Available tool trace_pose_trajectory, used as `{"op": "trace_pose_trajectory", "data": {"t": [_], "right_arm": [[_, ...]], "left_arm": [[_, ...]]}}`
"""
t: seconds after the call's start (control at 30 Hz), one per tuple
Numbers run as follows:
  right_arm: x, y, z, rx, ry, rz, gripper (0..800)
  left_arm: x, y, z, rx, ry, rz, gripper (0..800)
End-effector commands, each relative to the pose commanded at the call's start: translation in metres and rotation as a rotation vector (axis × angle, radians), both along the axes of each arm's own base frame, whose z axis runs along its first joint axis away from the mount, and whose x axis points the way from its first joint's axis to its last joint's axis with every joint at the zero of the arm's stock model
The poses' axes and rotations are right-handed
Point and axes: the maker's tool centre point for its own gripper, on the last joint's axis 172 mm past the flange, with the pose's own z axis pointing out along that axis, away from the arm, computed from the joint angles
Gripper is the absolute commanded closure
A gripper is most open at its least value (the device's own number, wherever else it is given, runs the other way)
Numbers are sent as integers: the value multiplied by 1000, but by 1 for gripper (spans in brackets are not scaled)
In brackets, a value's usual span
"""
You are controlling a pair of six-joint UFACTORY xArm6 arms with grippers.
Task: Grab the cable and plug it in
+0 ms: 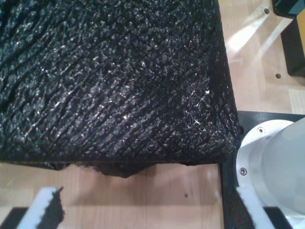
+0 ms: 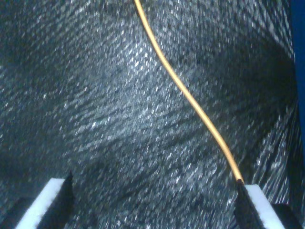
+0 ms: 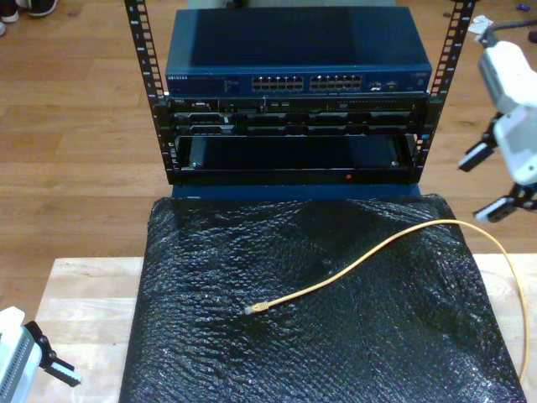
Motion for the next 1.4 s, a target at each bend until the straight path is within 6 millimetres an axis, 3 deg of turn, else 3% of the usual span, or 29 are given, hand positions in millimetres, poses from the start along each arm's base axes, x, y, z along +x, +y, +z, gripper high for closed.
{"op": "trace_pose_trajectory", "data": {"t": [0.33,0.83,1.4], "right_arm": [[7,40,-3,-15,-18,49,4],[-4,104,-13,-20,-1,117,4],[-28,175,-54,-82,0,224,4]], "left_arm": [[0,0,0,-1,0,-2,0],[-1,-1,0,-3,1,-2,0],[0,0,0,-1,0,-2,0]]}}
